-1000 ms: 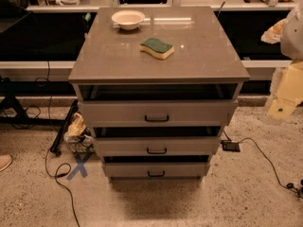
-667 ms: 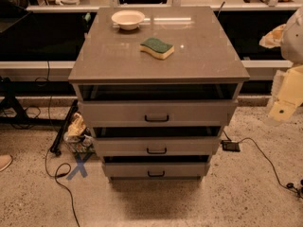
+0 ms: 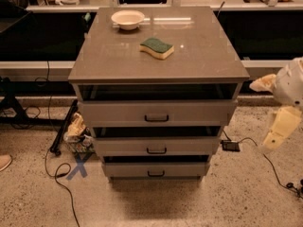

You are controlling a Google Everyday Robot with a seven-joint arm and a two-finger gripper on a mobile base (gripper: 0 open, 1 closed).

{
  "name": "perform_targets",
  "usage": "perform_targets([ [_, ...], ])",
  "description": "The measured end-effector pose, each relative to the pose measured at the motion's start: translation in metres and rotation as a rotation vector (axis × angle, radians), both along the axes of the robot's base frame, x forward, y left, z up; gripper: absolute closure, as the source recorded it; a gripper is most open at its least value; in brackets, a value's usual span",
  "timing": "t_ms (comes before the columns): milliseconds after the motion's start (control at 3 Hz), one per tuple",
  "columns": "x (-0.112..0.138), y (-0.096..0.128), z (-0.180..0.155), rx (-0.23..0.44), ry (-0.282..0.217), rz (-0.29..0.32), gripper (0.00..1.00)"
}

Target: Open bottom drawer

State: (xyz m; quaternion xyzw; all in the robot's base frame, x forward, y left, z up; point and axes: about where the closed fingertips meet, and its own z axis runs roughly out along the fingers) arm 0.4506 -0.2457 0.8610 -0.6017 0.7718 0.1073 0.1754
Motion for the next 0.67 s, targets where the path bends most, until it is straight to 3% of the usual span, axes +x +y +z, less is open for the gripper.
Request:
perform_targets([
  [333,-0.005,-0.001,-0.051,0.107,0.06,0.006,0.0],
  [667,-0.016,0.01,-0.101,0.184,0.151,0.012,0.0],
])
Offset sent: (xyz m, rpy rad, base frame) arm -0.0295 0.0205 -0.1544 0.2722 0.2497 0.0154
